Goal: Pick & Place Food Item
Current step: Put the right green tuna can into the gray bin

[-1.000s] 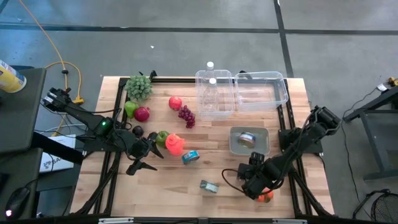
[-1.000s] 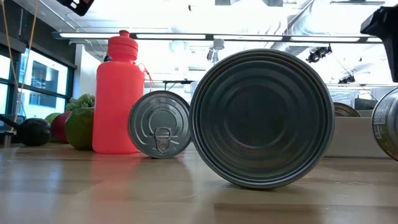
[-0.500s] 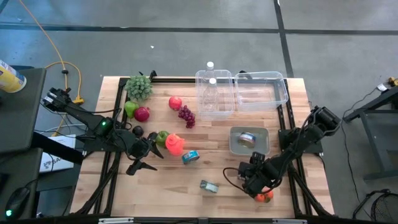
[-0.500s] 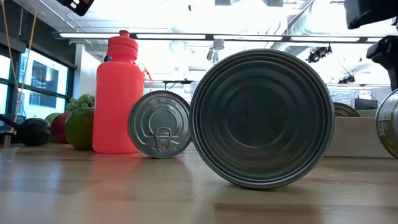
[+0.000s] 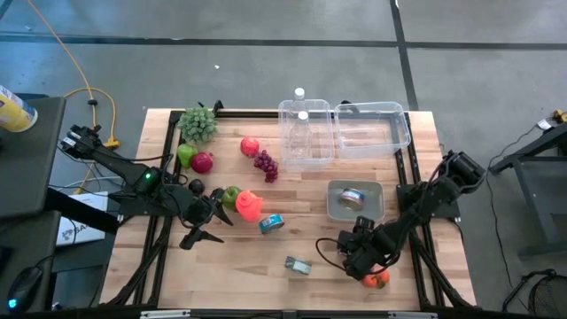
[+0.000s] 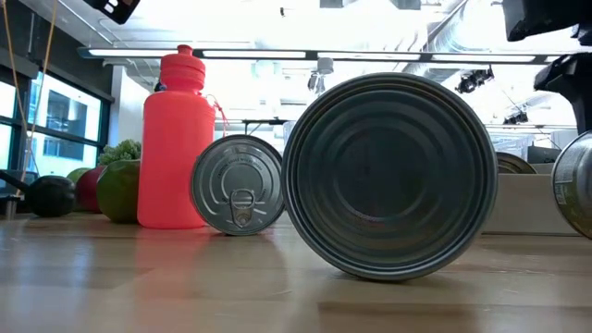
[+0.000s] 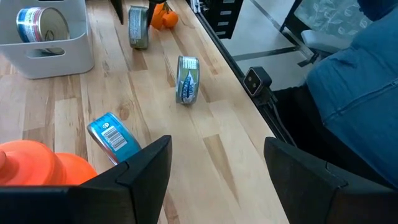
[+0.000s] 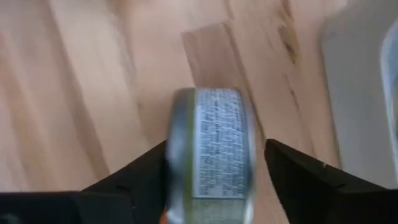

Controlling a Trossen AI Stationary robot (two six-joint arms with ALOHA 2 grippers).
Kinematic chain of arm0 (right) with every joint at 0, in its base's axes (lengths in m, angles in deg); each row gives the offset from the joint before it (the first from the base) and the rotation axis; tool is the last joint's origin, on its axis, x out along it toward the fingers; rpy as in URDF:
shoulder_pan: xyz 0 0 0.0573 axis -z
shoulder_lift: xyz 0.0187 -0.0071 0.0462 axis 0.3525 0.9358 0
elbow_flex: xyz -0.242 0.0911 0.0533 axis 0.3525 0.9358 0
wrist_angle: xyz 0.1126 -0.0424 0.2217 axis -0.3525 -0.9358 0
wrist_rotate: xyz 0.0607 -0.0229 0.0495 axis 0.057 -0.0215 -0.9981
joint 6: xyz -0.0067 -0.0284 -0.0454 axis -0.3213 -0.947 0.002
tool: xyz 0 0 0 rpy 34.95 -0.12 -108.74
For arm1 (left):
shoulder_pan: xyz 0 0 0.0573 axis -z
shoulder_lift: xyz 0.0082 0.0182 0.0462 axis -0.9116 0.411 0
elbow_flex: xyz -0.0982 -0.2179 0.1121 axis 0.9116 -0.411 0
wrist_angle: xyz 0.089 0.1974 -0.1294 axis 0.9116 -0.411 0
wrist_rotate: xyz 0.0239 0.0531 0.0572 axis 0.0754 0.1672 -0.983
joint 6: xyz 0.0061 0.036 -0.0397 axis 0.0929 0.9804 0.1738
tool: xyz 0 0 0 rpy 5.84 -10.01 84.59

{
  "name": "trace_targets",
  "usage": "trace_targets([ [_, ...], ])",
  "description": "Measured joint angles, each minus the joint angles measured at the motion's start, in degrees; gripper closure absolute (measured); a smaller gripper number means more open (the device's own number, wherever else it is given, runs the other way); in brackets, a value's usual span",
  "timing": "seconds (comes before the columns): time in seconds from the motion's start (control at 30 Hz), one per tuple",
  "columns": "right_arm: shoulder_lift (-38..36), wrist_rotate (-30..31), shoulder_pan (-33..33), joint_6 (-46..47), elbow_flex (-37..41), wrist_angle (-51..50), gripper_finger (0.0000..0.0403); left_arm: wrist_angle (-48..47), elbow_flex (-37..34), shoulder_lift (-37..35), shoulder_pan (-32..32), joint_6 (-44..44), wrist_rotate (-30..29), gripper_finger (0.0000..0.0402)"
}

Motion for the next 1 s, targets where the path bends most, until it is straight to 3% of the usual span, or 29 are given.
trace_targets([
  [0.27, 0.0, -0.3, 2.1, -10.5, 0.0, 8.9, 0.0267, 0.0, 0.0, 0.0, 0.0, 0.0, 0.0, 0.0156],
  [0.47, 0.0, -1.5, 2.8, -12.2, -0.1, 8.5, 0.0267, 0.0, 0.0, 0.0, 0.0, -0.1, 0.0, 0.0156],
  [0.7, 0.0, -1.8, 3.1, -14.0, -0.1, 11.8, 0.0221, -0.1, 0.0, 0.0, 0.0, 0.2, 0.0, 0.0156],
  [0.9, 0.0, -2.6, 5.0, -18.6, -0.1, 13.4, 0.0265, -0.1, 0.0, 0.0, 0.0, 0.2, 0.0, 0.0156],
  [1.0, 0.0, -3.1, 6.1, -21.3, -0.1, 13.7, 0.0267, -0.1, 0.0, 0.0, 0.0, 0.2, 0.0, 0.0156],
])
